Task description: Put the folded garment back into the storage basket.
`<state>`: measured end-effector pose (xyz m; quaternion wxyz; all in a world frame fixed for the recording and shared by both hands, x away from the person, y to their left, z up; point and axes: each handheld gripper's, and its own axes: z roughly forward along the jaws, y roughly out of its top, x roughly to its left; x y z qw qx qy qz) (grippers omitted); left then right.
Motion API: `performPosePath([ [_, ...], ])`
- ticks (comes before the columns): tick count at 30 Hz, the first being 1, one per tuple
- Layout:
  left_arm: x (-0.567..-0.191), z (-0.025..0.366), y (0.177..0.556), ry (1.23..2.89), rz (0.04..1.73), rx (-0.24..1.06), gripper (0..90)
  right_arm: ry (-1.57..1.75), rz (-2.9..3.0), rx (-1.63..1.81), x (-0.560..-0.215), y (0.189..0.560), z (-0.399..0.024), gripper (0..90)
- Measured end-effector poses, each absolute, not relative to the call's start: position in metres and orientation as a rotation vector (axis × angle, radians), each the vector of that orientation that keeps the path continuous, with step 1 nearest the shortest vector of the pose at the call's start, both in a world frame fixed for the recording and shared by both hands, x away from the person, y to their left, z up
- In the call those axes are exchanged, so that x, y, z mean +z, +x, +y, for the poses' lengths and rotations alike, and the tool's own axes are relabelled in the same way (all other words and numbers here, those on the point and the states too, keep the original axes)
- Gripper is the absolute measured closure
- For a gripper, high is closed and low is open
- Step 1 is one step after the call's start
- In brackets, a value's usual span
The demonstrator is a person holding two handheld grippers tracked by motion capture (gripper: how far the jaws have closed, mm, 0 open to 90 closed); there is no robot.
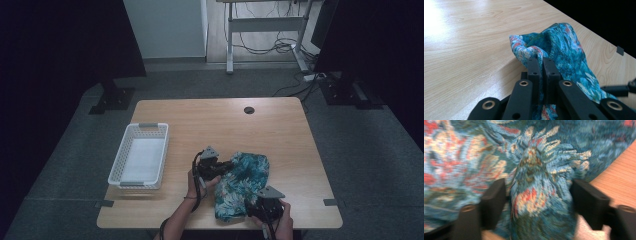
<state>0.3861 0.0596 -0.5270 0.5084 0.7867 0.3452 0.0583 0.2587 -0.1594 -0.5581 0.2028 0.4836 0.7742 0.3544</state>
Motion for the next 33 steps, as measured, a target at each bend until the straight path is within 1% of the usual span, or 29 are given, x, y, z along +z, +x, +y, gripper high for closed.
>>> performPosePath([
  [1,-0.527,0.059,0.386,1.897,0.829,0.141,85.7,1.35,2.161,0.989,-0.558,0.259,-0.159,39.6],
  [2,-0.526,0.059,0.385,1.895,0.828,0.141,85.7,1.353,2.154,0.999,-0.557,0.257,-0.157,48.7],
  [3,-0.526,0.059,0.385,1.895,0.825,0.141,85.7,1.354,2.152,1.003,-0.557,0.257,-0.156,51.9],
  [4,-0.526,0.059,0.385,1.895,0.825,0.141,85.7,1.354,2.152,1.003,-0.557,0.257,-0.156,51.9],
  [6,-0.526,0.059,0.384,1.891,0.825,0.14,85.7,1.361,2.146,1.011,-0.557,0.258,-0.155,58.5],
  [7,-0.526,0.059,0.384,1.888,0.828,0.139,85.6,1.381,2.135,1.027,-0.557,0.26,-0.156,64.3],
  [8,-0.526,0.059,0.384,1.888,0.828,0.139,85.6,1.389,2.133,1.036,-0.557,0.26,-0.157,66.1],
  [9,-0.526,0.059,0.384,1.887,0.828,0.137,85.6,1.389,2.133,1.036,-0.557,0.26,-0.157,66.1],
  [11,-0.526,0.06,0.385,1.885,0.83,0.136,85.6,1.421,2.128,1.087,-0.558,0.262,-0.162,71.4],
  [19,-0.524,0.063,0.385,1.876,0.834,0.135,85.6,1.522,2.122,1.303,-0.563,0.266,-0.176,75.8],
  [33,-0.504,0.07,0.382,1.848,0.817,0.155,85.6,1.51,2.077,1.506,-0.555,0.261,-0.181,77.5],
])
